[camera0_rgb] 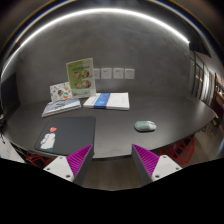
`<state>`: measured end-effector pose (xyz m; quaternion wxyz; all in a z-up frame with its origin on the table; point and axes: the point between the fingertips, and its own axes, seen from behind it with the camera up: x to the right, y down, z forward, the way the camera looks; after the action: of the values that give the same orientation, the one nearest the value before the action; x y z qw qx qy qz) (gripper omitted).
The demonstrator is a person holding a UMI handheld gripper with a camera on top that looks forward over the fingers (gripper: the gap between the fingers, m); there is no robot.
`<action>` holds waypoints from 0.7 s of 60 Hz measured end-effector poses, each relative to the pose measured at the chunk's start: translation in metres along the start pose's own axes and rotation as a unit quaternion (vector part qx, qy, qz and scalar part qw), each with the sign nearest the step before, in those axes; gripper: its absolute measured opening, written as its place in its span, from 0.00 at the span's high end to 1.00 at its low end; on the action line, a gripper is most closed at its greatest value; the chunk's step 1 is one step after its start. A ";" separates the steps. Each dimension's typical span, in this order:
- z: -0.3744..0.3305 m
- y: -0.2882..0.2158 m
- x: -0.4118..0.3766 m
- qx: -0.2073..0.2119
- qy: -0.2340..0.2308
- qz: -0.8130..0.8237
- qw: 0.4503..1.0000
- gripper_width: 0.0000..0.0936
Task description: Arrange mouse
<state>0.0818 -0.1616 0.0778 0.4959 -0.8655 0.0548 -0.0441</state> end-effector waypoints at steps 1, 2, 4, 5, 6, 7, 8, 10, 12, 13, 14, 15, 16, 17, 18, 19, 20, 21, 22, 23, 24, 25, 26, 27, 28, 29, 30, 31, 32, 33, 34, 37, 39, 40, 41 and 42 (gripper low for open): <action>-0.019 0.006 0.022 -0.001 -0.001 0.000 1.000 0.12; -0.021 0.007 0.027 -0.002 0.000 0.001 1.000 0.12; -0.023 0.009 0.036 -0.005 0.004 0.004 1.000 0.12; -0.022 0.009 0.040 -0.007 0.006 0.006 1.000 0.12; -0.021 0.011 0.044 -0.010 0.008 0.009 1.000 0.12; -0.018 0.012 0.048 -0.013 0.011 0.015 1.000 0.12; -0.016 0.013 0.051 -0.015 0.013 0.022 1.000 0.12; -0.010 0.016 0.056 -0.019 0.014 0.041 0.999 0.11; -0.002 0.016 0.060 -0.018 0.012 0.058 0.998 0.11; 0.002 0.015 0.062 -0.016 0.013 0.065 0.998 0.11; 0.006 0.015 0.065 -0.014 0.014 0.071 0.997 0.11; 0.011 0.015 0.069 -0.014 0.016 0.075 0.997 0.11; 0.016 0.016 0.073 -0.015 0.019 0.078 0.997 0.11; 0.020 0.018 0.077 -0.018 0.023 0.079 0.996 0.11; 0.026 0.019 0.082 -0.020 0.028 0.079 0.996 0.11; 0.032 0.021 0.086 -0.022 0.033 0.078 0.996 0.11; 0.037 0.022 0.090 -0.023 0.038 0.076 0.996 0.11; 0.042 0.023 0.093 -0.025 0.042 0.073 0.996 0.11; 0.048 0.024 0.096 -0.026 0.045 0.072 0.996 0.11; 0.054 0.024 0.099 -0.027 0.047 0.071 0.996 0.11; 0.061 0.024 0.100 -0.027 0.047 0.070 0.996 0.11; 0.067 0.024 0.101 -0.029 0.045 0.071 0.996 0.11; 0.074 0.023 0.101 -0.030 0.043 0.072 0.996 0.11; 0.080 0.022 0.102 -0.031 0.041 0.074 0.996 0.11; 0.086 0.021 0.102 -0.031 0.039 0.077 0.996 0.11; 0.092 0.020 0.103 -0.030 0.037 0.079 0.996 0.11; 0.099 0.017 0.104 -0.029 0.037 0.082 0.996 0.11; 0.105 0.015 0.106 -0.027 0.038 0.084 0.995 0.11; 0.111 0.013 0.109 -0.026 0.041 0.086 0.995 0.12; 0.117 0.013 0.112 -0.027 0.045 0.088 0.995 0.12; 0.123 0.012 0.116 -0.028 0.050 0.089 0.994 0.12; 0.140 0.012 0.128 -0.037 0.070 0.090 0.993 0.12; 0.150 0.013 0.135 -0.047 0.079 0.088 0.992 0.12; 0.154 0.014 0.137 -0.052 0.082 0.086 0.992 0.11; 0.159 0.014 0.140 -0.056 0.086 0.085 0.991 0.08; 0.163 0.012 0.143 -0.055 0.089 0.084 0.991 0.08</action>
<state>0.2441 -0.0488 -0.0117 0.4424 -0.8767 0.1732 -0.0760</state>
